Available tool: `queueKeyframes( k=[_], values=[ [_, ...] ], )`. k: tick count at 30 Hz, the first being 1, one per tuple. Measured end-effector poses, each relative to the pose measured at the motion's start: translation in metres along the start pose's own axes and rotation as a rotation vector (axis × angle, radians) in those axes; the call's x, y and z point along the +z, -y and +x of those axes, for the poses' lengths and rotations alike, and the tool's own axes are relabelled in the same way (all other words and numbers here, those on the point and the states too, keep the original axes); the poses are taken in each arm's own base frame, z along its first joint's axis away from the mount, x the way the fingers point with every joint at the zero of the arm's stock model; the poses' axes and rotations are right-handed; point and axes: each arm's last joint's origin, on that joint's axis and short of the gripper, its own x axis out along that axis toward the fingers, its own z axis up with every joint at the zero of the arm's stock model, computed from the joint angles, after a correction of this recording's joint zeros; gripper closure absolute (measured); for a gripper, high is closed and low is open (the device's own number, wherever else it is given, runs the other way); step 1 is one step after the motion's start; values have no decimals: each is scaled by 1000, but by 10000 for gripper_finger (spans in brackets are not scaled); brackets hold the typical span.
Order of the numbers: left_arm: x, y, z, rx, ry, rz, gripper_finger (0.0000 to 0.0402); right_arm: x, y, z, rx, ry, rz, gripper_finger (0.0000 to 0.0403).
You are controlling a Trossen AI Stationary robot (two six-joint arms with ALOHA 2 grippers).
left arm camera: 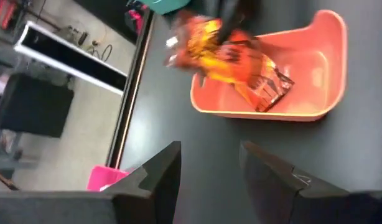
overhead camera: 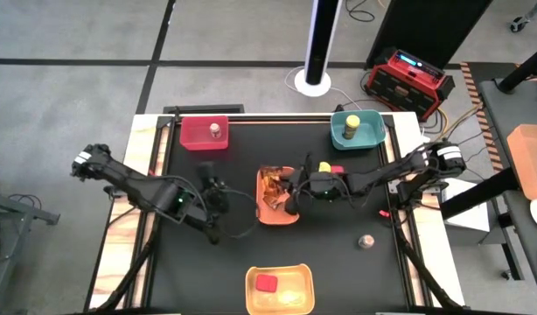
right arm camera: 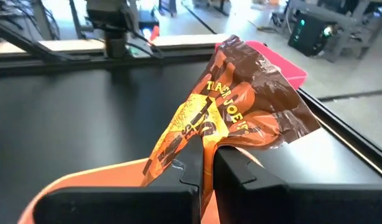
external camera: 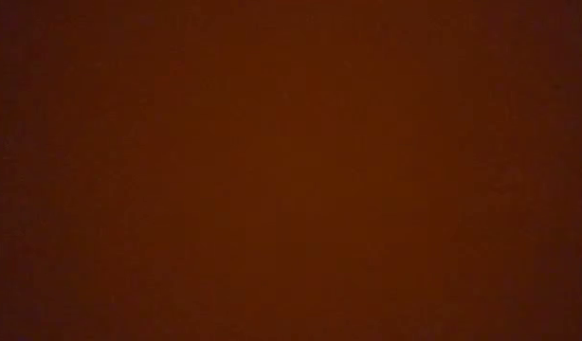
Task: Sort spices by type
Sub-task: Put the orange seasoning bottle into the orange bin
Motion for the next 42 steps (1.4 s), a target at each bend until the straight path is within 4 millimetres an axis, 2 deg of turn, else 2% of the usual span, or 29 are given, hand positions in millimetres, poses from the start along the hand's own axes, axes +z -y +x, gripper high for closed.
queueKeyframes(
  k=[9,15,20,24,28,42],
  values=[
    [-26,-20,-7,115,69,-185,254,-11,-17,-11,30,27,-72,390],
    [-37,-26,-7,149,122,-244,254,-19,-28,-8,58,33,-82,390],
    [-40,-29,-8,167,149,-275,254,-40,-36,3,65,-8,-122,390],
    [-41,-29,-8,176,152,-274,254,-41,-41,8,72,49,-103,390],
    [-43,-28,-7,178,147,-268,254,-49,-45,9,82,26,-156,390],
    [-48,-24,-1,193,136,-248,254,-53,-50,7,124,-6,-211,390]
  ],
)
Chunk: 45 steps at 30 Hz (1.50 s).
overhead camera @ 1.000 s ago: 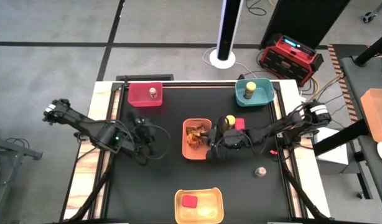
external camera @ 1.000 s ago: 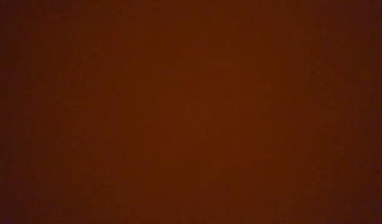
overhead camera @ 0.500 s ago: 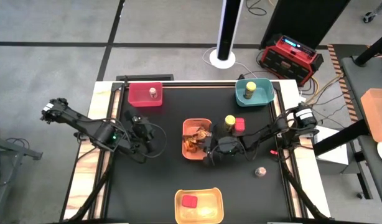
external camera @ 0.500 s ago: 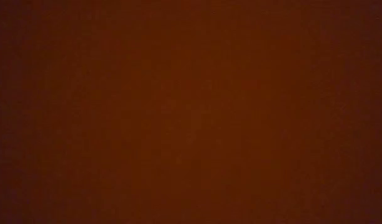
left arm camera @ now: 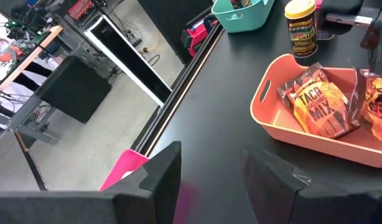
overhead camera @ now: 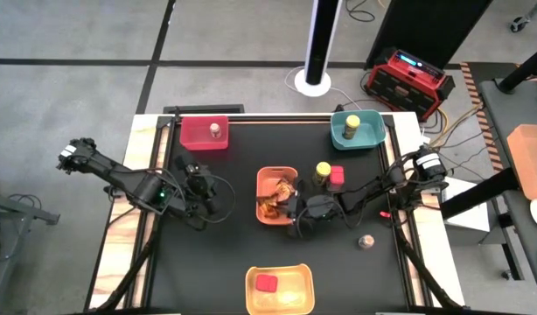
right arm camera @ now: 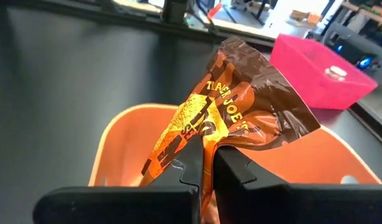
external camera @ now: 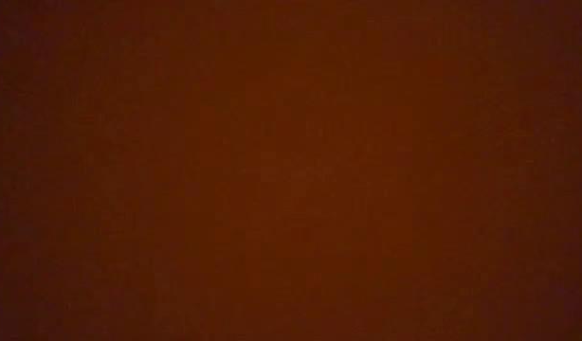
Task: Sort spices by type
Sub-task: Put the orange seasoning bottle into the orange bin
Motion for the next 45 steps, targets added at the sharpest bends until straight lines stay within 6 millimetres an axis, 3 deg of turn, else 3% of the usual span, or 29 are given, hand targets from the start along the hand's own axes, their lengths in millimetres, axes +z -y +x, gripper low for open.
queueKeyframes(
  k=[7,18,25,37,45],
  values=[
    [0,0,0,0,0,0,254,-4,-1,0,9,-39,-9,379],
    [0,0,0,-1,1,-2,254,-2,-13,-5,41,-27,-88,264],
    [0,0,0,-3,1,-3,254,4,-11,-11,-12,-30,-94,225],
    [1,0,0,-5,1,-4,254,32,6,-39,-32,-47,-75,210],
    [1,1,0,-13,0,-14,254,55,16,-70,-18,-33,7,215]
  ],
)
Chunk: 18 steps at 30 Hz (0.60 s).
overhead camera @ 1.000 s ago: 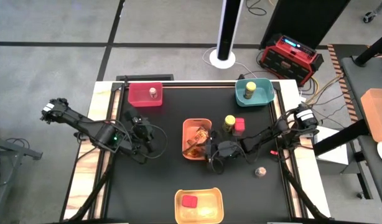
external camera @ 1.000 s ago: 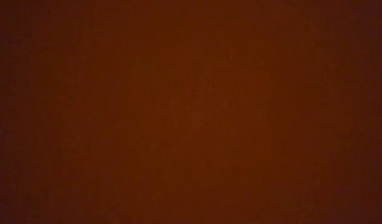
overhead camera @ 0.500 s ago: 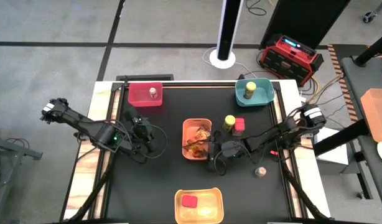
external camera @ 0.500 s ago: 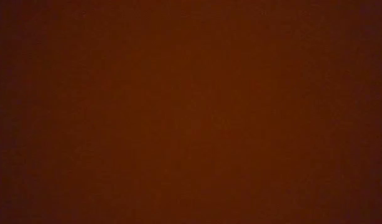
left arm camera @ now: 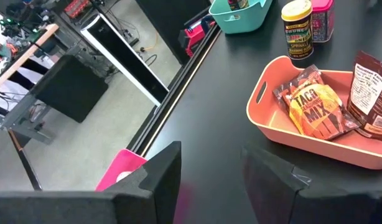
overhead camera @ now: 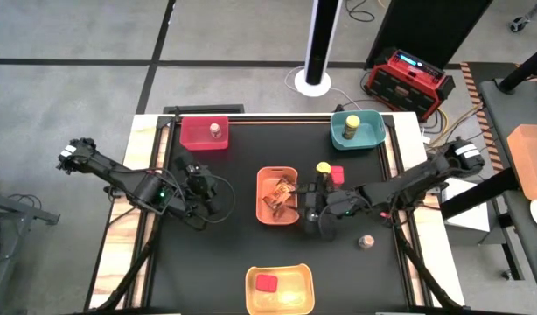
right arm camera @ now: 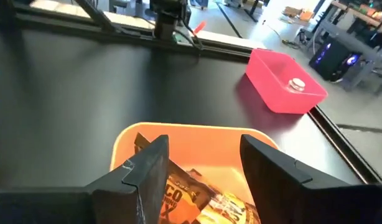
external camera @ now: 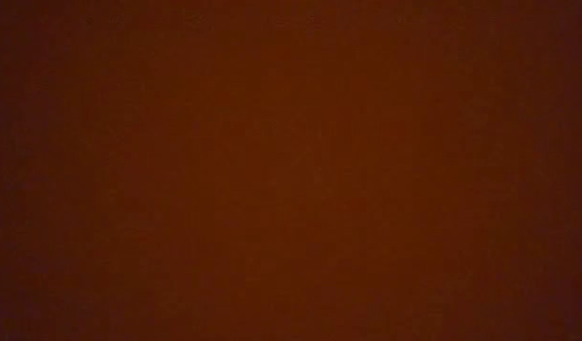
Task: Sort spices by type
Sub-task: Put the orange seasoning bottle into the orange bin, then put the yellow seasoning bottle into the blue bin
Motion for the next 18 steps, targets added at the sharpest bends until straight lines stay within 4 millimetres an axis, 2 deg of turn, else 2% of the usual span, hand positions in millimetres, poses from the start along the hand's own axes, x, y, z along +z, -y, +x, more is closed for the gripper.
queueKeyframes(
  k=[8,18],
  values=[
    [-1,10,5,-41,-40,-15,254,9,14,-33,7,-58,152,223],
    [-5,45,23,-95,-115,33,254,1,28,-60,-43,-197,322,231]
  ],
)
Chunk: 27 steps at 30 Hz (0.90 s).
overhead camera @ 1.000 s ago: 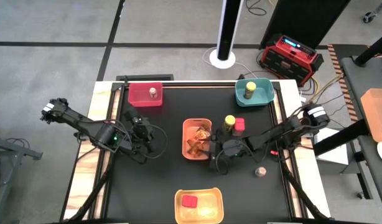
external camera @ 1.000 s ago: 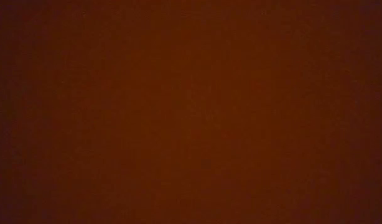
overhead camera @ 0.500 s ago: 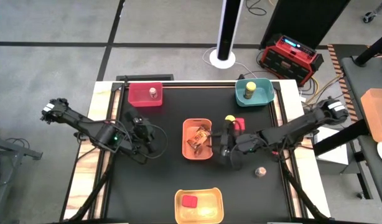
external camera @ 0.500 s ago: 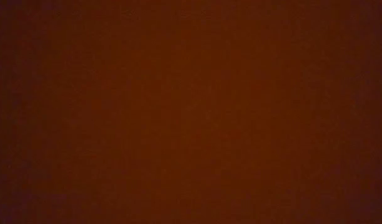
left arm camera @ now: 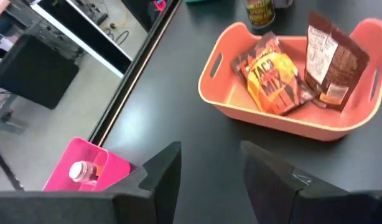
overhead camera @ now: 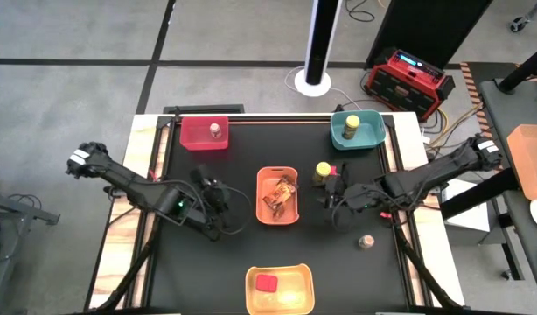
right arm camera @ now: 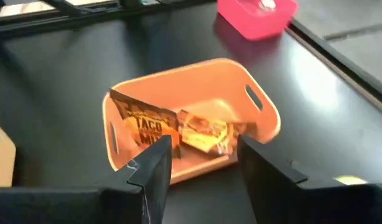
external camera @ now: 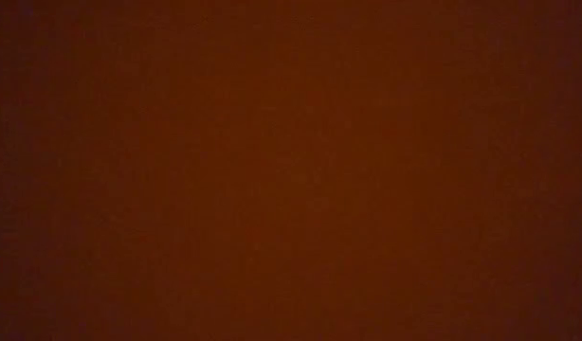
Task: Sort spices by type
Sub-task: Put the yellow seasoning bottle into the blue bin
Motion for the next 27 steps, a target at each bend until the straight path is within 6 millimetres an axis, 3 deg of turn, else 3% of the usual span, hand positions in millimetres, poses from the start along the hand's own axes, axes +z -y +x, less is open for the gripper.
queueKeyframes(
  k=[8,19,27],
  values=[
    [-3,14,11,21,-28,41,254,-1,11,-14,-171,-198,127,222],
    [-3,14,13,53,-15,50,254,42,21,-36,-347,-337,288,189],
    [-3,14,13,56,-15,61,254,65,35,-14,-392,-422,276,119]
  ],
)
